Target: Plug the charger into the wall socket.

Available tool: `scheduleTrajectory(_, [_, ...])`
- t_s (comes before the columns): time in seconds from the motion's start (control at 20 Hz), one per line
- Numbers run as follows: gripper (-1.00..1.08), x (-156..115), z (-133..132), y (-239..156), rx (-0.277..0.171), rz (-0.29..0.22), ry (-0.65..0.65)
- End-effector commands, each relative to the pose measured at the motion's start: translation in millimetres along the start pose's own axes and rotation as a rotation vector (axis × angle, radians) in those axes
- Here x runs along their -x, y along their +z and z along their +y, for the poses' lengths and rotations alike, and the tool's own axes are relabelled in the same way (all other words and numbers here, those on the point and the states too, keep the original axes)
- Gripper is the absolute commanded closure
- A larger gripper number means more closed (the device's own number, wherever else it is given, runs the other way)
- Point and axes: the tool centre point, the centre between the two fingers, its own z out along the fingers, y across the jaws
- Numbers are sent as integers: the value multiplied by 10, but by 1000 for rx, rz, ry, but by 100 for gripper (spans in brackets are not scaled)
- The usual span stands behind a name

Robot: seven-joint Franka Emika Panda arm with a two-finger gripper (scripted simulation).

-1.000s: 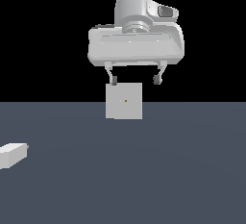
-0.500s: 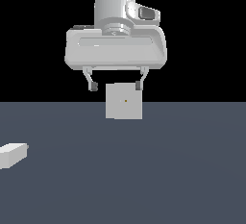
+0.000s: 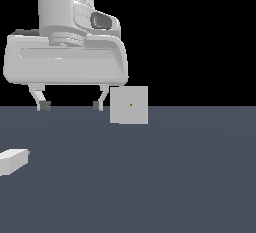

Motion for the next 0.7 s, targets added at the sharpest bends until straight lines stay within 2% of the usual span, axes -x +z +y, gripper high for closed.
scheduleTrajectory(0.0, [-92,69,-219,81,-3,23,-14])
scheduleTrajectory(0.35, [-92,195,-662,259,-6,70,-43])
scheduleTrajectory(0.65, [-92,241,-846,340,-4,90,-54])
